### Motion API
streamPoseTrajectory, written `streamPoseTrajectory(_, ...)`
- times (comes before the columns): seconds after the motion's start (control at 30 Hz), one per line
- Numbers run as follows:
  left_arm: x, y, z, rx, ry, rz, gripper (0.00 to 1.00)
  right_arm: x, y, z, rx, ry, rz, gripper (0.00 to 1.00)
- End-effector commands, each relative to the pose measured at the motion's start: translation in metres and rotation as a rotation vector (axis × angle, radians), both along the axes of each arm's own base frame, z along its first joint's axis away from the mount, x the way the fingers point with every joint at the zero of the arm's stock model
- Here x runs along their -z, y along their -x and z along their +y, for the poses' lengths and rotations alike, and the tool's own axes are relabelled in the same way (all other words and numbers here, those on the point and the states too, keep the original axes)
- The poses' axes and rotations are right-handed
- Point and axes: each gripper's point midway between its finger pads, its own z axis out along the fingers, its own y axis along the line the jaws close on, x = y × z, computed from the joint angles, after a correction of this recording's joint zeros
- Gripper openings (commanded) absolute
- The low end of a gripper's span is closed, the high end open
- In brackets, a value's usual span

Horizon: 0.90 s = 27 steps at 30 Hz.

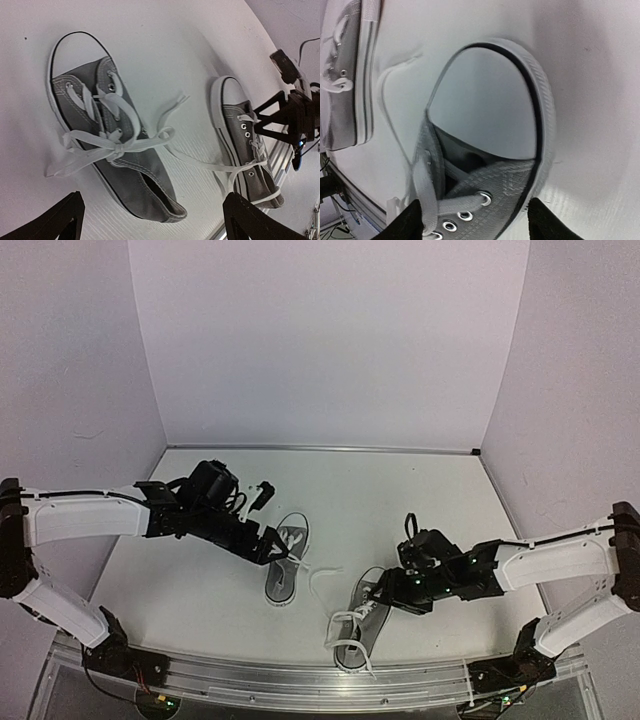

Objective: Tie the shoes

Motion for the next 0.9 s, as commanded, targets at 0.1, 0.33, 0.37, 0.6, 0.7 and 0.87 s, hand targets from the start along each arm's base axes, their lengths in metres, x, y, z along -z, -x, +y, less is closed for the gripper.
streamPoseTrajectory(0.1,-0.035,0.005,-0.007,0.055,0.081,-0.098,0.99,-0.059,-0.028,0.017,0.019,-0.136,-0.205,0.41)
streamPoseTrajectory(0.33,-0.029,0.006,-0.016,0.093,0.078,-0.067,1.0,-0.053,-0.023,0.023,-0.033,-0.108,-0.13,0.54)
streamPoseTrajectory(0.37,-0.029,0.006,-0.016,0.092,0.076,-0.07,1.0,-0.05,-0.018,0.028,-0.053,-0.099,-0.11,0.56)
streamPoseTrajectory(0.6,-0.034,0.001,-0.015,0.065,0.088,-0.093,0.99,-0.022,0.0,0.047,-0.136,0.066,-0.036,0.73)
streamPoseTrajectory(0.7,-0.041,0.002,-0.011,0.051,0.094,-0.107,0.99,-0.013,0.001,0.041,-0.119,0.155,-0.043,0.7)
streamPoseTrajectory(0.87,-0.043,0.001,-0.004,0.028,0.078,-0.123,1.0,0.005,0.011,0.04,-0.122,0.264,-0.055,0.59)
